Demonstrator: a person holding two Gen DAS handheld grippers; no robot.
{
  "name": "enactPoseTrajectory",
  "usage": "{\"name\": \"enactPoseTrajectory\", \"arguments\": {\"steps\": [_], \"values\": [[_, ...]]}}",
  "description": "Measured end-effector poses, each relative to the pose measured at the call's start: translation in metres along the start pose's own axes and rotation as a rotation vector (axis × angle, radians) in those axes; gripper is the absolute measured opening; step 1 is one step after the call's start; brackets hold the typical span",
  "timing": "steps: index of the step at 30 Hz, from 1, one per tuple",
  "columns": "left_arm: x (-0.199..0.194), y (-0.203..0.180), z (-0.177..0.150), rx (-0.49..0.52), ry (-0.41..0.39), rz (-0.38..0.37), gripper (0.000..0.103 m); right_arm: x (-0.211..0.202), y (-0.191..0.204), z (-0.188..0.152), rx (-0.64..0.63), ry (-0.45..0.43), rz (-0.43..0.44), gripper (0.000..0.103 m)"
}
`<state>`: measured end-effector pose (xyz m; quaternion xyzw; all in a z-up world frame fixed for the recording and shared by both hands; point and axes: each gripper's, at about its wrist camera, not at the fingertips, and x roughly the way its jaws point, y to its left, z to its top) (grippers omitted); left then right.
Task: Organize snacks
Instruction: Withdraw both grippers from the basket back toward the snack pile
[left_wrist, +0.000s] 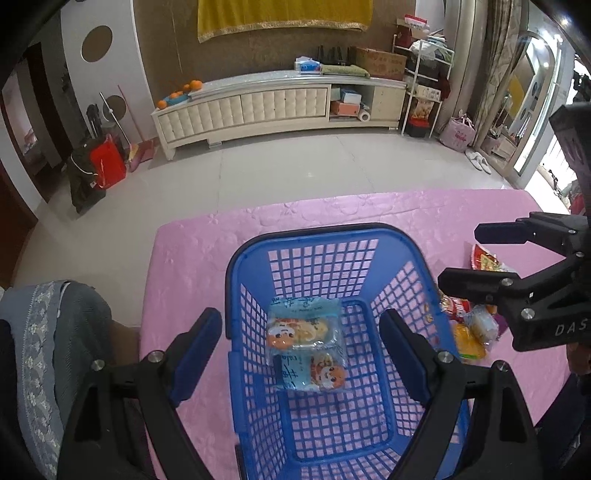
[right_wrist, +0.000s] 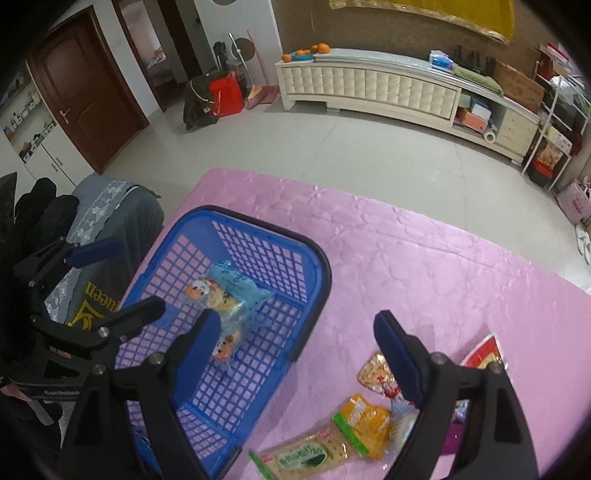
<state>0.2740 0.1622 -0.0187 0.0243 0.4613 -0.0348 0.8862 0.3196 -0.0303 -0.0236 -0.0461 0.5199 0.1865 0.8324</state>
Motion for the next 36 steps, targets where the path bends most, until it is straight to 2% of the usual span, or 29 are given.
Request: {"name": "enactPoseTrajectory", "arguments": {"steps": [8, 20, 30, 36], "values": [[-0.053, -0.021, -0.007, -0.001, -0.057, -0.002, 0.086, -0.050, -0.002, -0.025, 0.018, -0.048, 0.006, 0.088], [-0.111, -0.090, -0.027, 0.048, -0.115, -0.033, 0.086, -0.115, -0.021, -0.078, 0.042, -0.108, -0.015, 0.088], [-0.117, -0.155, -0.045, 0.136, -0.144, -0.061, 0.086, -0.144, -0.064, -0.132, 0.103, -0.127, -0.053, 0.088], [-0.093, -0.190, -0.057, 0.171, -0.105, -0.082, 0.087, -0.136, -0.094, -0.173, 0.165, -0.099, -0.054, 0.088]]}}
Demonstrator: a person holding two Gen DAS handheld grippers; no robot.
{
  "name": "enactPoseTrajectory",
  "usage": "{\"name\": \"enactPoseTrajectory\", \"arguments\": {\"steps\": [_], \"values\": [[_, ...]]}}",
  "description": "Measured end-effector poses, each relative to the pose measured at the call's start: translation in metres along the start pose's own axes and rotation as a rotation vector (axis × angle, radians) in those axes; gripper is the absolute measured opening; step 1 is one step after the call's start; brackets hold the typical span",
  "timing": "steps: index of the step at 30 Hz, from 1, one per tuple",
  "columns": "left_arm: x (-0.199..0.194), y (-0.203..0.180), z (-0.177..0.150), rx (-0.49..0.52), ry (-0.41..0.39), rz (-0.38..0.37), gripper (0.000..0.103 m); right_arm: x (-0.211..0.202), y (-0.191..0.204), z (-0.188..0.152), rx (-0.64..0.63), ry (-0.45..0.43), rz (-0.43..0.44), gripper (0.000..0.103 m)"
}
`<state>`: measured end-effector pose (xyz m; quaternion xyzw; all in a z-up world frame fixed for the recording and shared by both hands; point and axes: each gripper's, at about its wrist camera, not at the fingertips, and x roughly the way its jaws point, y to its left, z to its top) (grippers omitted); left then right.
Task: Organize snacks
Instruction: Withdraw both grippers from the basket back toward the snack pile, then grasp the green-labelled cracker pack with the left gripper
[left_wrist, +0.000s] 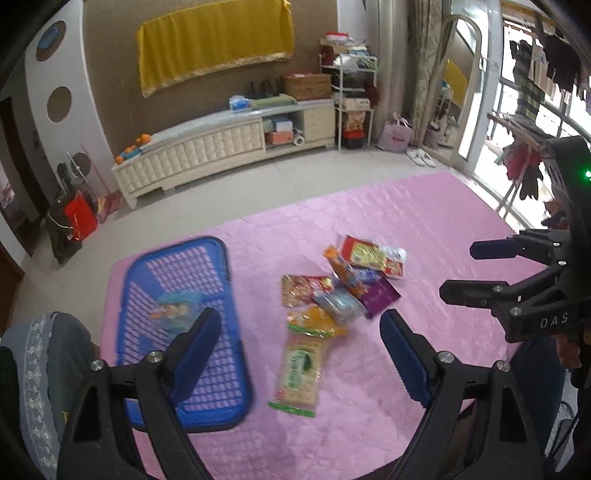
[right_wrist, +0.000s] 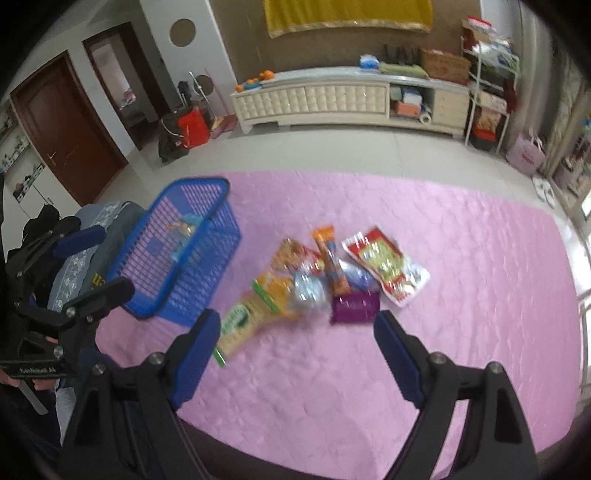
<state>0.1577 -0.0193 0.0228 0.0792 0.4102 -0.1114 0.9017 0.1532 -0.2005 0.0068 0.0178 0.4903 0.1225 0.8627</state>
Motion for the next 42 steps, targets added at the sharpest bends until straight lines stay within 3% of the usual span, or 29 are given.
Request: {"name": "enactPoseTrajectory", "arguments": {"steps": [8, 13, 21, 30, 37, 42], "values": [[0.042, -0.033, -0.038, 0.064, 0.046, -0.015, 0.087, 0.018, -0.032, -0.047, 0.054, 0.006, -0.008, 0.088], [0.061, -0.042, -0.062, 0.090, 0.049, -0.006, 0.087, 0.042, -0.034, -0.065, 0.047, 0.045, 0.004, 0.088], [0.087, -0.048, -0.089, 0.134, 0.066, 0.028, 0.087, 0.072, -0.035, -0.095, 0.051, 0.025, -0.017, 0.088], [0.128, -0.045, -0.104, 0.164, 0.140, -0.006, 0.087, 0.100, -0.036, -0.115, 0.092, 0.031, -0.028, 0.088], [0.161, -0.039, -0.103, 0.218, 0.191, 0.046, 0.076, 0.127, -0.043, -0.118, 0.129, 0.068, -0.033, 0.088], [0.185, -0.023, -0.100, 0.185, 0.235, 0.056, 0.070, 0.139, -0.045, -0.112, 0.147, 0.072, -0.023, 0.088]]}}
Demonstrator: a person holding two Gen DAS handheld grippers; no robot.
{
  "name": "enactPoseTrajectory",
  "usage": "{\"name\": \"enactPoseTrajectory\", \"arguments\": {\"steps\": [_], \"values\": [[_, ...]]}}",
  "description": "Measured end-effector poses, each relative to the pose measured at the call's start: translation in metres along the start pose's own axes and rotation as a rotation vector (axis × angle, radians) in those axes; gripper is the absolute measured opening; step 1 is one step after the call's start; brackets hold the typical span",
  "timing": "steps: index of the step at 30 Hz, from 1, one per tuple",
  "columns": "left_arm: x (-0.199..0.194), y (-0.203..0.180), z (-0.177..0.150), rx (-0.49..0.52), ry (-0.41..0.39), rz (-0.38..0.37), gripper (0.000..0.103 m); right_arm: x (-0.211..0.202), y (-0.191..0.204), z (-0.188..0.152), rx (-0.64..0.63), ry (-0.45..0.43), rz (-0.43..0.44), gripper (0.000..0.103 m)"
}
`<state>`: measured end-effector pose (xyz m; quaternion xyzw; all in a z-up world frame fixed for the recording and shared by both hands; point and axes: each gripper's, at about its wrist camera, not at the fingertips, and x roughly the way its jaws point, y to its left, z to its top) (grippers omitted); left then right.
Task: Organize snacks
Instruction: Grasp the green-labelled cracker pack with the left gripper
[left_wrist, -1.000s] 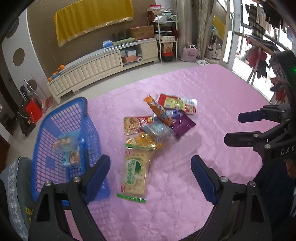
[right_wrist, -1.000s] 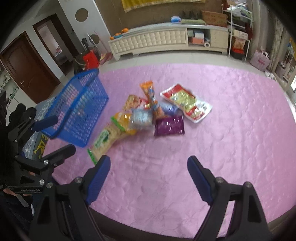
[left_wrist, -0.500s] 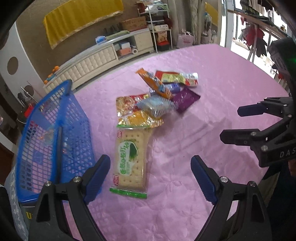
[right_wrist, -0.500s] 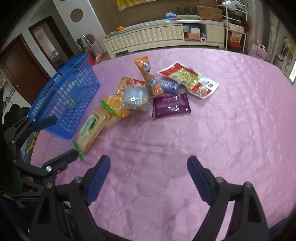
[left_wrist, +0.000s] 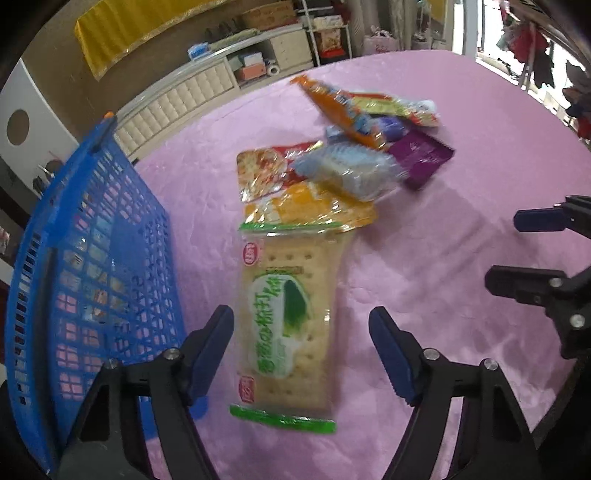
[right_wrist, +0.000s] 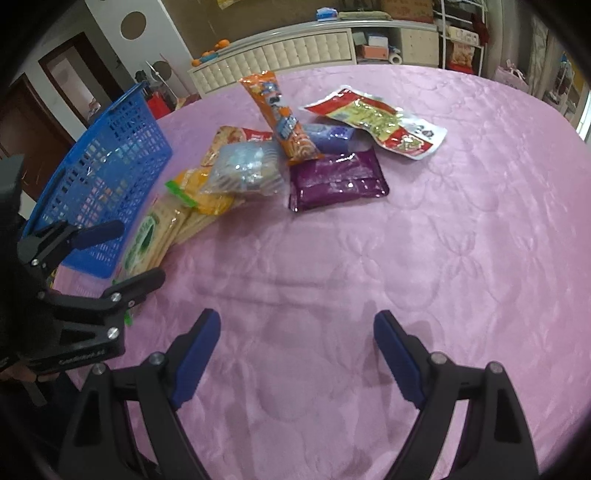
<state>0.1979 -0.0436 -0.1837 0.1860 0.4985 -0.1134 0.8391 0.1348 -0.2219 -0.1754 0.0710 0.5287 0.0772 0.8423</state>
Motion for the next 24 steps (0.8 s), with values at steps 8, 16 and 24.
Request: {"name": "enactPoseTrajectory", "arguments": {"steps": [8, 16, 24], "values": [[0.016, 0.012, 0.005, -0.054, 0.035, -0.045, 0.063, 0.009, 0.001, 0.008, 0.000, 0.006, -0.002, 0.088], [0.003, 0.016, -0.003, -0.129, 0.036, -0.068, 0.045, 0.001, -0.004, 0.006, 0.015, 0.001, -0.002, 0.088], [-0.030, 0.007, -0.011, -0.204, -0.023, -0.082, 0.045, -0.023, -0.013, 0.005, 0.010, -0.025, -0.012, 0.088]]}}
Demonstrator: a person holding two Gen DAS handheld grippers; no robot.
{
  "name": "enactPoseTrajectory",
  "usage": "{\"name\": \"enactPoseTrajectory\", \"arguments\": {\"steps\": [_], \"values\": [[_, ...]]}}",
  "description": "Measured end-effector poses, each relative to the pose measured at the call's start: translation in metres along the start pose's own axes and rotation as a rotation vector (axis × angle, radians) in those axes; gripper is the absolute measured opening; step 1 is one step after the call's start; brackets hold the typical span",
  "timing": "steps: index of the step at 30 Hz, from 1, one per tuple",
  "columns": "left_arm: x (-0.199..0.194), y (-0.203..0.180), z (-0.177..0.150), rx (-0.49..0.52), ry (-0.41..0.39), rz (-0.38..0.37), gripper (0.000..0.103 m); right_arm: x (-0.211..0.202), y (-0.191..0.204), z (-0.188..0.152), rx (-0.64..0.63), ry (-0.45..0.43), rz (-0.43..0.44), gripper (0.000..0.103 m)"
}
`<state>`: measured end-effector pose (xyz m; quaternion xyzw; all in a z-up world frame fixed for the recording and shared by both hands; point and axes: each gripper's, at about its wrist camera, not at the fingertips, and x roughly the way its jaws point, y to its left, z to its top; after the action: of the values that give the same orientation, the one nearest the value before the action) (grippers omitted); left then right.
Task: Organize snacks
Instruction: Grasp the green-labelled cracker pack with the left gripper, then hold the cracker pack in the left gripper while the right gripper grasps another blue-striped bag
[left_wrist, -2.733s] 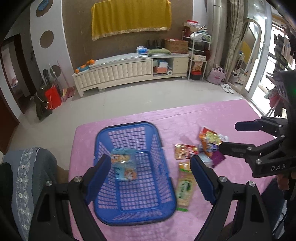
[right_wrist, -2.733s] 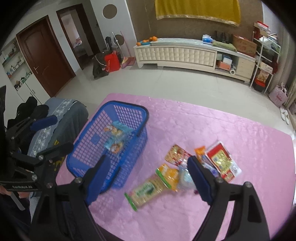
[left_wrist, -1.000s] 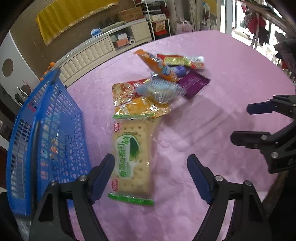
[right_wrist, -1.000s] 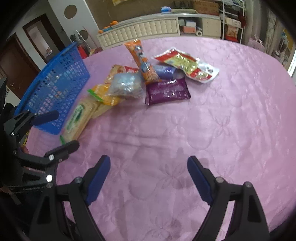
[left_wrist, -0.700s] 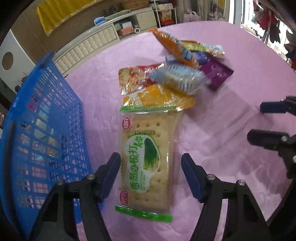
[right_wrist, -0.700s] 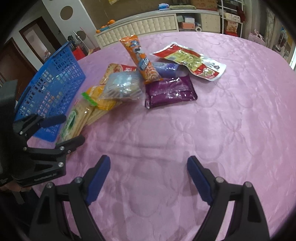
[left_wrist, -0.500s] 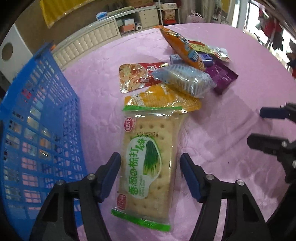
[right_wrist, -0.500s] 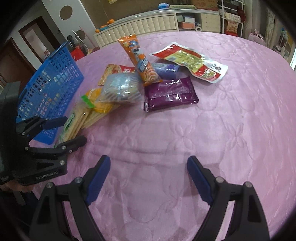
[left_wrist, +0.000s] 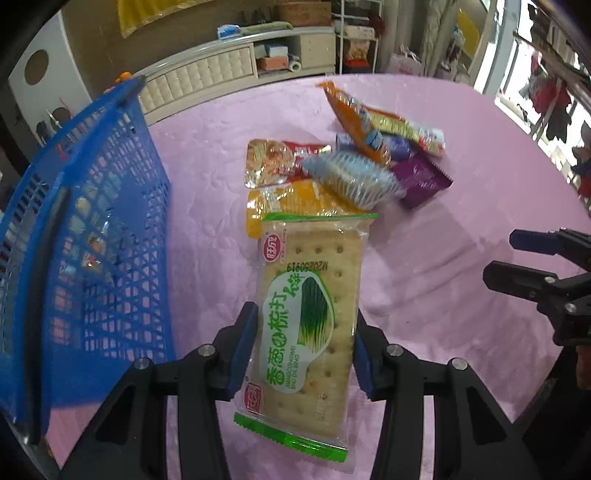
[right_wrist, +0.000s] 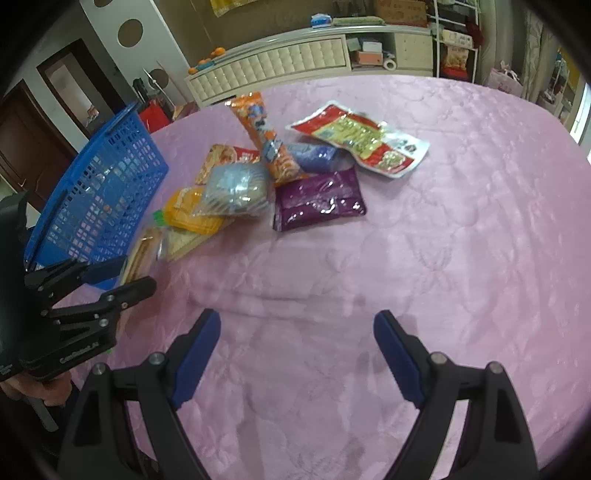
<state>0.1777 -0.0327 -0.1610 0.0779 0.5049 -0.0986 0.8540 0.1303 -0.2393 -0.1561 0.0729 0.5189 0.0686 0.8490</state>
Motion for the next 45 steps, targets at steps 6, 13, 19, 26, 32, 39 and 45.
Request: {"name": "enactPoseTrajectory", "arguments": {"steps": [6, 13, 19, 26, 32, 39, 45], "values": [[-0.017, -0.003, 0.000, -0.028, -0.033, 0.018, 0.045, -0.011, -0.006, 0.006, -0.006, -0.011, -0.017, 0.088], [-0.031, -0.003, 0.008, -0.051, -0.078, 0.043, 0.045, -0.004, -0.004, 0.032, 0.012, 0.004, 0.033, 0.088], [-0.023, 0.000, 0.027, -0.060, -0.106, 0.053, 0.045, 0.017, 0.008, 0.059, -0.004, 0.038, 0.117, 0.083], [-0.003, 0.006, 0.047, -0.085, -0.096, 0.065, 0.045, 0.052, 0.023, 0.095, -0.011, 0.120, 0.175, 0.076], [0.005, 0.015, 0.054, -0.105, -0.082, 0.063, 0.045, 0.084, 0.038, 0.114, -0.014, 0.200, 0.177, 0.076], [0.012, 0.011, 0.058, -0.096, -0.070, 0.071, 0.045, 0.104, 0.047, 0.114, -0.053, 0.245, 0.136, 0.060], [0.012, 0.012, 0.051, -0.122, -0.057, 0.059, 0.045, 0.090, 0.044, 0.102, -0.087, 0.221, 0.128, 0.054]]}}
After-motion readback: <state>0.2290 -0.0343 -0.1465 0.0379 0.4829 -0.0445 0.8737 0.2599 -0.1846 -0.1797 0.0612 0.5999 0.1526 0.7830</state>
